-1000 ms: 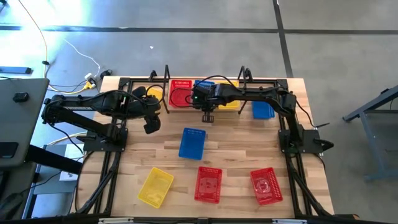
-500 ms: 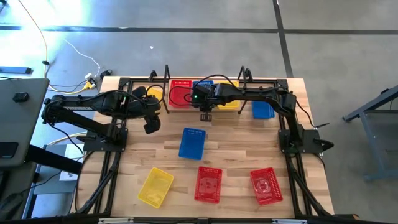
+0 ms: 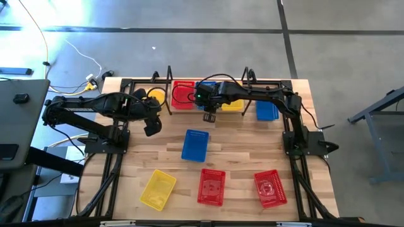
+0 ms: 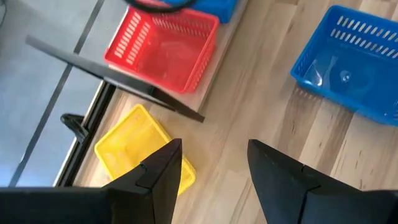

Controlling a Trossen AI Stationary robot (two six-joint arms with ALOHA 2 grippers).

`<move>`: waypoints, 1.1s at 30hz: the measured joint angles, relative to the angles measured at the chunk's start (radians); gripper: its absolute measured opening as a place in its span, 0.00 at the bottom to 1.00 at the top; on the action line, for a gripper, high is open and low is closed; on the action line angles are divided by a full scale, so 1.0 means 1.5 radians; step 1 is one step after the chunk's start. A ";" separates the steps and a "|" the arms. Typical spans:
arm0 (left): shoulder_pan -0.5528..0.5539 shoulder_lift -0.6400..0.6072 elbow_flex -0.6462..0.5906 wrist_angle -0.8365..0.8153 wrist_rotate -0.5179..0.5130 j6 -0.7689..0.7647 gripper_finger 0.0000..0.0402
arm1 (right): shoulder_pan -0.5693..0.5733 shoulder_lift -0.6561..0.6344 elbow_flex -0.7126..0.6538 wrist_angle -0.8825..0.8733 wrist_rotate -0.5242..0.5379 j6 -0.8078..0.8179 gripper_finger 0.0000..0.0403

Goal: Stack baskets on shelf by color
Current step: Stack the bottom yellow bin on top of the yellow bin on the shelf

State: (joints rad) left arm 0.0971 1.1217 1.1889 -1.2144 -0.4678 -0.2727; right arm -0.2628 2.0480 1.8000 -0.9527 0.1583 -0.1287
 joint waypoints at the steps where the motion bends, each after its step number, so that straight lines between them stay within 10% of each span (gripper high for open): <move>1: 0.000 0.000 0.000 -0.004 0.008 -0.006 0.43 | 0.000 0.000 0.006 -0.010 -0.011 0.011 0.19; 19: -0.033 -0.095 -0.143 0.043 0.198 -0.078 0.43 | 0.077 -0.001 0.149 -0.118 -0.042 0.204 0.19; 33: -0.211 -0.097 -0.143 0.096 0.241 -0.117 0.43 | 0.160 -0.002 0.222 -0.173 -0.038 0.399 0.19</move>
State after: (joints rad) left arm -0.2199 0.9764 0.9745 -1.0696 -0.1061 -0.4487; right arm -0.0230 2.0453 2.1326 -1.2118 0.1013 0.4699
